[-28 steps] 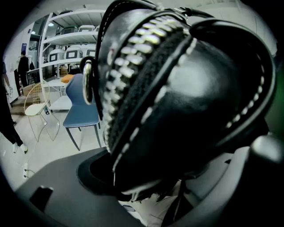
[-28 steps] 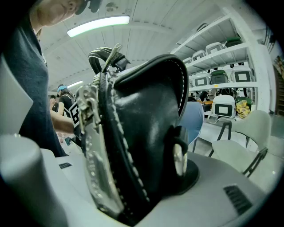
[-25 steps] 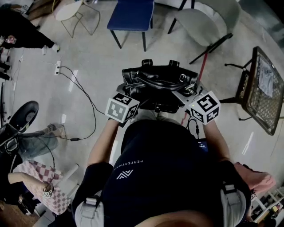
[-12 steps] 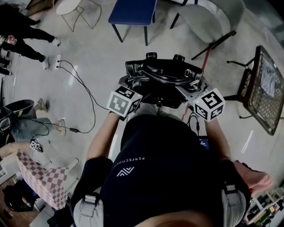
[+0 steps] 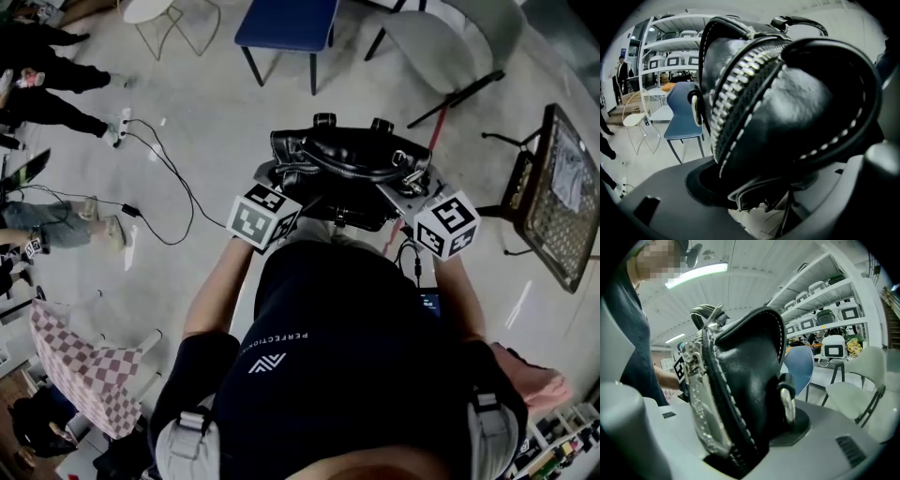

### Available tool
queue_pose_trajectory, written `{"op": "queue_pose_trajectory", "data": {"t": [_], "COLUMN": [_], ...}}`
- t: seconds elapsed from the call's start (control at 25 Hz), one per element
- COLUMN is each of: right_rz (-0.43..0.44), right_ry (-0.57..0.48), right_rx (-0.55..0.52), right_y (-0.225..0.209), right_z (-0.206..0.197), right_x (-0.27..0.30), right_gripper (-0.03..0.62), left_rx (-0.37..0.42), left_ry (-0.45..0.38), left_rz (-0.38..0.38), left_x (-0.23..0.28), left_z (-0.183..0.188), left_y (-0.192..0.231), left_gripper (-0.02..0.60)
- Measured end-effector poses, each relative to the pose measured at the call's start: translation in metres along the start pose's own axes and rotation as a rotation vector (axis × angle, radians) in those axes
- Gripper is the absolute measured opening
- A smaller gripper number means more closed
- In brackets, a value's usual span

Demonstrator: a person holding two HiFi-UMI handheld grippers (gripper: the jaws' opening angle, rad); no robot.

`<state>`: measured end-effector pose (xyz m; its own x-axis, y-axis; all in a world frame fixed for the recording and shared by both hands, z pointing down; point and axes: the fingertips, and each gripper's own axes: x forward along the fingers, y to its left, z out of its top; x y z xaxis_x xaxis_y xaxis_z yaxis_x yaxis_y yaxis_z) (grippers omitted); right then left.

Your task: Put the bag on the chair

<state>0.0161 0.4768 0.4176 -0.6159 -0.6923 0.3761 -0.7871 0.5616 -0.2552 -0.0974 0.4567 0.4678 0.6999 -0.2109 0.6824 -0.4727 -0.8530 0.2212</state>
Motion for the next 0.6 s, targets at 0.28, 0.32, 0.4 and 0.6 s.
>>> {"op": "queue_pose_trajectory", "data": {"t": [0.28, 0.32, 0.4, 0.6], "right_rz": [0.004, 0.002, -0.001, 0.005], "right_ry": [0.005, 0.003, 0.003, 0.021], "right_rx": [0.018, 0.024, 0.028, 0.002], "right_y": [-0.007, -0.008, -0.009, -0.011], "right_z": [0.007, 0.008, 0.011, 0.022], "right_x": [0.011, 0.014, 0.020, 0.042], "right_gripper": [0.238, 0.238, 0.236, 0.235], "left_rx": [-0.016, -0.012, -0.010, -0.026], "left_ry": [-0.064, -0.069, -0.073, -0.075], "left_rz": [0.028, 0.031, 0.034, 0.045], "left_x": [-0.002, -0.002, -0.003, -0.005], "left_z": [0.006, 0.008, 0.009, 0.010], "left_y": [0.013, 0.016, 0.023, 0.045], "left_gripper": [0.328, 0.325, 0.322, 0.314]}}
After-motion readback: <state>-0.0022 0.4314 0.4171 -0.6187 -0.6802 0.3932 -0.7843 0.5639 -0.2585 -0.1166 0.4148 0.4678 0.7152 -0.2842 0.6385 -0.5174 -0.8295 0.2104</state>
